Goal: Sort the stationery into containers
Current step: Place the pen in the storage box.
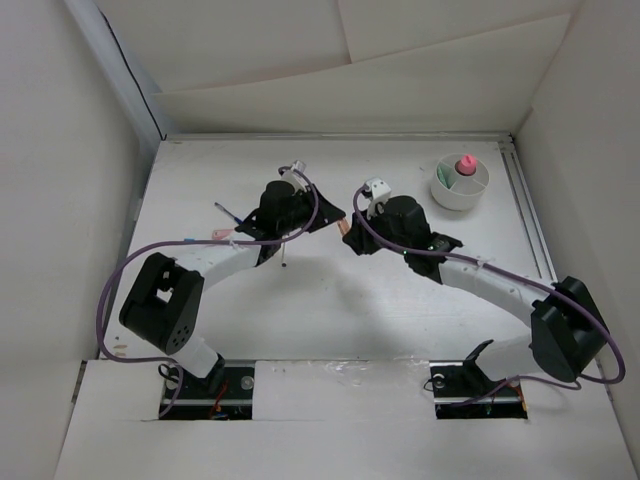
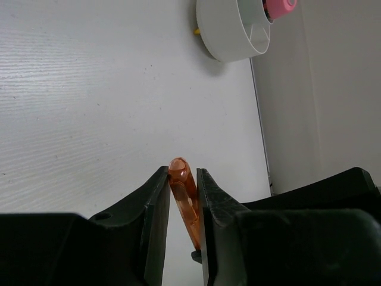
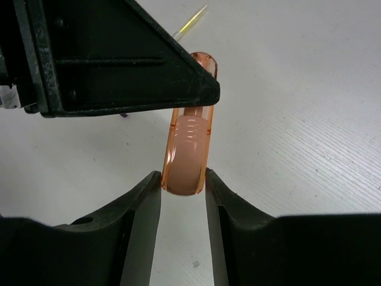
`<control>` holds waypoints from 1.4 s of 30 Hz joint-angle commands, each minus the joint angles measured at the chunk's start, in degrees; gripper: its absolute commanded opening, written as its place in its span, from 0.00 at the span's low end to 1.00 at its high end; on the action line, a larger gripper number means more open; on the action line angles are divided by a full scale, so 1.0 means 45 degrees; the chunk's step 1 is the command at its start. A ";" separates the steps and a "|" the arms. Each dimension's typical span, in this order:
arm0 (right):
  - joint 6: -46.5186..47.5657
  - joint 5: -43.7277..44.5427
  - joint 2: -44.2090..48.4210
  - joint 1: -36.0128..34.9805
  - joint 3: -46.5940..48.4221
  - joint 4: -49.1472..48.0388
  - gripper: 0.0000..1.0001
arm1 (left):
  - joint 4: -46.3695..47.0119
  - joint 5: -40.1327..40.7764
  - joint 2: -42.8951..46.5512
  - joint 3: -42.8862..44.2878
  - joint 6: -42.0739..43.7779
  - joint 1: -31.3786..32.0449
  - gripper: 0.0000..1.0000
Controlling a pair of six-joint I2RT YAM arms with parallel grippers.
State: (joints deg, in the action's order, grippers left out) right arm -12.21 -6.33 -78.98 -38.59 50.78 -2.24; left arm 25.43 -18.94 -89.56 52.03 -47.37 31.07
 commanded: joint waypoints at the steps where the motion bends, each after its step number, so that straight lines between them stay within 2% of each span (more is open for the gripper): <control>1: 0.0135 -0.0117 0.0597 0.0273 -0.0132 -0.0791 0.41 | 0.0403 0.0496 -0.0039 0.0546 0.0312 0.0086 0.00; 3: 0.0135 -0.0117 0.1063 0.0411 -0.0288 -0.0791 0.53 | 0.0403 0.0633 -0.0039 0.0779 0.0429 0.0205 0.00; 8: 0.0017 0.0932 0.2392 0.0860 -0.0407 0.0612 0.67 | -0.0025 0.1276 -0.0761 0.2319 0.0684 0.0596 0.00; 10: -0.0100 0.1442 0.3268 0.1017 -0.0407 0.1198 0.68 | -0.0181 0.1687 -0.1268 0.2888 0.0975 0.0887 0.00; 14: -0.0393 0.4077 0.4911 0.1134 -0.0133 0.3265 0.68 | -0.0690 0.2995 -0.2478 0.4801 0.1639 0.1551 0.00; 15: -0.0528 0.5010 0.5224 0.1269 -0.0133 0.3542 0.68 | -0.0922 0.3597 -0.2790 0.5772 0.1796 0.1707 0.00; 18: -0.0529 0.5702 0.6318 0.1543 -0.0016 0.4303 0.69 | -0.1431 0.4517 -0.4274 0.7417 0.2206 0.2274 0.00; 22: -0.0647 0.5703 0.7218 0.2245 0.0101 0.4852 0.69 | -0.2056 0.4930 -0.6364 1.1004 0.2207 0.2684 0.00; 26: -0.0764 0.5859 0.7649 0.3007 0.0101 0.5262 0.69 | -0.2409 0.5049 -0.8452 1.3546 0.1760 0.2803 0.00; 32: -0.1037 0.4438 0.8469 0.4160 0.0101 0.5263 0.68 | -0.1883 0.6178 -1.0212 1.6031 0.1874 0.3504 0.02; 36: -0.1037 0.3986 0.8625 0.4472 0.0218 0.5263 0.68 | -0.1882 0.7231 -1.1736 1.8665 0.2616 0.4032 0.04; 42: -0.1037 0.3867 0.8743 0.4590 0.0218 0.5146 0.68 | -0.0204 0.8094 -1.2618 1.9120 0.2891 0.4326 0.07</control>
State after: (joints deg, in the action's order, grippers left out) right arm -16.36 12.49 -40.16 -18.70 49.36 21.69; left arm 17.72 13.69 -146.63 134.56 -36.14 50.19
